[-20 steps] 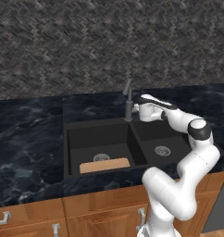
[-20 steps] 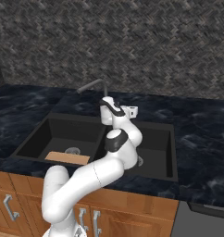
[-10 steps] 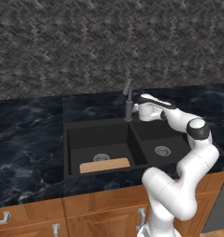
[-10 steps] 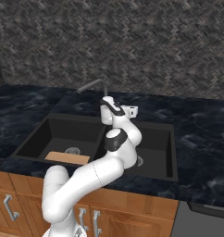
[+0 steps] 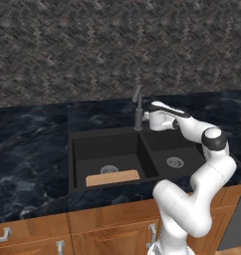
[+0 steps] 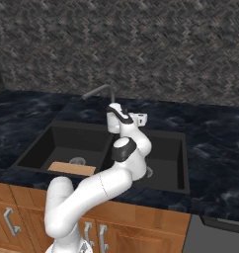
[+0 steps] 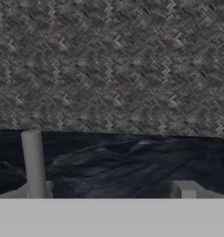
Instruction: Turn on the sink faucet with hot water and rinse the cutting board for ten seconds, then turn off the faucet. Push the cutting board to reach the water if necessary.
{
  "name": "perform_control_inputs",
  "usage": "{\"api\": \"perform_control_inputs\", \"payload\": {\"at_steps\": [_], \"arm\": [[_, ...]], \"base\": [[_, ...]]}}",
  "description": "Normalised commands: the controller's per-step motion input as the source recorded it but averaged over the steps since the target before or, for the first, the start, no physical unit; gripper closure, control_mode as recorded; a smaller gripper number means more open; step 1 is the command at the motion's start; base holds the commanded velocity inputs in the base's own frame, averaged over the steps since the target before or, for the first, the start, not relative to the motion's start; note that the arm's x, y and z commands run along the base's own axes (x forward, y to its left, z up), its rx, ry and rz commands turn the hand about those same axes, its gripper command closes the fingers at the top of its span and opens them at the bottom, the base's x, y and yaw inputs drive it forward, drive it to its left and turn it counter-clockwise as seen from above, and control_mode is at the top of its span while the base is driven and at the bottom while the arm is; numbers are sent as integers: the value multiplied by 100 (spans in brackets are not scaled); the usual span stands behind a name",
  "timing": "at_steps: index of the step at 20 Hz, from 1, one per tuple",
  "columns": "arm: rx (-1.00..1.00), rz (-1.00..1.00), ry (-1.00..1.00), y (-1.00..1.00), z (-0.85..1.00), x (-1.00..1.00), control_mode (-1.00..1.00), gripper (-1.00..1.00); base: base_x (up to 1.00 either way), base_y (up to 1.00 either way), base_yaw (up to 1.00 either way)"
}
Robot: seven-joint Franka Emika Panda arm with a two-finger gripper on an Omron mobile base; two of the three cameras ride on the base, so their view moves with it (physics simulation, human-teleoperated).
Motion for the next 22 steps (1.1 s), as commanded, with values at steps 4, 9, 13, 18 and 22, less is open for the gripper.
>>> {"api": "perform_control_inputs", "payload": {"at_steps": [4,9,13,18,22], "arm": [[0,0,0,-45,0,-21,-100,-100],[0,0,0,-55,0,-18,-100,-100],[0,0,0,-59,0,-8,-100,-100],[0,0,0,-57,0,-6,-100,-100],[0,0,0,-63,0,-9,-100,-100]], "base": [[0,0,0],[0,0,0],[0,0,0],[0,0,0],[0,0,0]]}}
